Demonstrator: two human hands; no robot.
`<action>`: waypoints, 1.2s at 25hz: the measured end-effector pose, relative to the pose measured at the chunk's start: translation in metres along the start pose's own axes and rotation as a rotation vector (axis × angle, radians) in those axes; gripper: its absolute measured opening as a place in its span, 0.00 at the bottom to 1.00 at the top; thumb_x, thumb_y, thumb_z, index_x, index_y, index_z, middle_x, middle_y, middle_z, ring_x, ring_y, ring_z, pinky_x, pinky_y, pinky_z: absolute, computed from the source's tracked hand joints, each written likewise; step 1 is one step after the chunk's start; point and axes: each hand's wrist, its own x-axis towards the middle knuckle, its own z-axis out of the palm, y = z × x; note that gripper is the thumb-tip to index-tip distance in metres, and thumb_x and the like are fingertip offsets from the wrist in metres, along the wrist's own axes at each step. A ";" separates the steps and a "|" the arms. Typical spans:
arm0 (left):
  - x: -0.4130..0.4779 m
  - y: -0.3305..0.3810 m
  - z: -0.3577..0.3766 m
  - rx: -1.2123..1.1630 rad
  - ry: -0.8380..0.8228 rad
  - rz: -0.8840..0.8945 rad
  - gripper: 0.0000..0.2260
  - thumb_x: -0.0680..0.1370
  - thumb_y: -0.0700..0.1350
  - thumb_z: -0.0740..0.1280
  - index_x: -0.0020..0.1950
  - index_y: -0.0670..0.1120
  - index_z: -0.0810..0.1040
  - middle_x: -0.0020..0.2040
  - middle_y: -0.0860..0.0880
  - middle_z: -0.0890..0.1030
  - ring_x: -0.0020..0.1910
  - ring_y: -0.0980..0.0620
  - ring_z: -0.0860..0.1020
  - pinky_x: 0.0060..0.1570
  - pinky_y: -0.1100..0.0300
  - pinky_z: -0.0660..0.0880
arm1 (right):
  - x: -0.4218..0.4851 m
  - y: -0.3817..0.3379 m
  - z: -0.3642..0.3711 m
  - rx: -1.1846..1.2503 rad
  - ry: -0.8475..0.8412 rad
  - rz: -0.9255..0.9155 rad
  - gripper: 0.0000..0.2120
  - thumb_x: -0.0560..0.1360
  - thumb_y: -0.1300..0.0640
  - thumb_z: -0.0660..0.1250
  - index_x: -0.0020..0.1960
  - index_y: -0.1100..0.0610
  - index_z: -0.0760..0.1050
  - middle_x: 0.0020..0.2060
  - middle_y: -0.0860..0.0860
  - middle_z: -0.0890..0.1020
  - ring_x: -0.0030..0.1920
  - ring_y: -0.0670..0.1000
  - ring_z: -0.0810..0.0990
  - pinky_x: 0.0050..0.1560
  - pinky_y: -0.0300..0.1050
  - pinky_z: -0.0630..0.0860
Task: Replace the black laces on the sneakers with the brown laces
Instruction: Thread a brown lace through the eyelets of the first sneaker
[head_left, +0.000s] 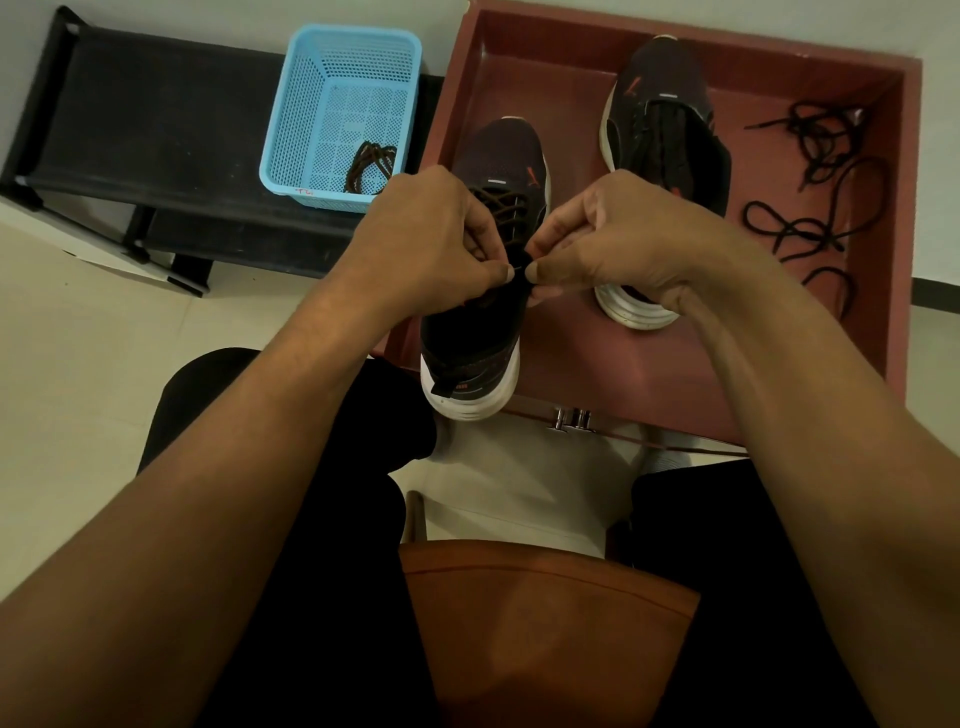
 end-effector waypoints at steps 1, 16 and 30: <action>0.000 0.001 0.000 0.011 0.002 0.000 0.04 0.73 0.52 0.79 0.41 0.55 0.86 0.33 0.57 0.81 0.34 0.64 0.79 0.32 0.76 0.68 | -0.001 0.000 0.000 0.003 0.004 0.000 0.07 0.74 0.69 0.76 0.52 0.65 0.84 0.41 0.60 0.88 0.43 0.52 0.90 0.46 0.39 0.85; 0.000 0.000 -0.002 -0.004 0.039 -0.020 0.04 0.73 0.53 0.80 0.42 0.56 0.87 0.28 0.58 0.76 0.30 0.67 0.76 0.35 0.68 0.68 | 0.001 0.000 0.001 -0.110 0.009 -0.106 0.04 0.75 0.66 0.76 0.48 0.59 0.85 0.38 0.56 0.88 0.43 0.50 0.90 0.58 0.45 0.84; 0.006 -0.011 -0.012 0.066 0.014 0.037 0.10 0.70 0.46 0.82 0.47 0.56 0.85 0.37 0.62 0.78 0.34 0.67 0.75 0.40 0.72 0.67 | -0.003 0.002 0.002 -0.707 0.076 -0.166 0.03 0.78 0.57 0.72 0.48 0.50 0.82 0.32 0.46 0.86 0.33 0.40 0.85 0.46 0.40 0.81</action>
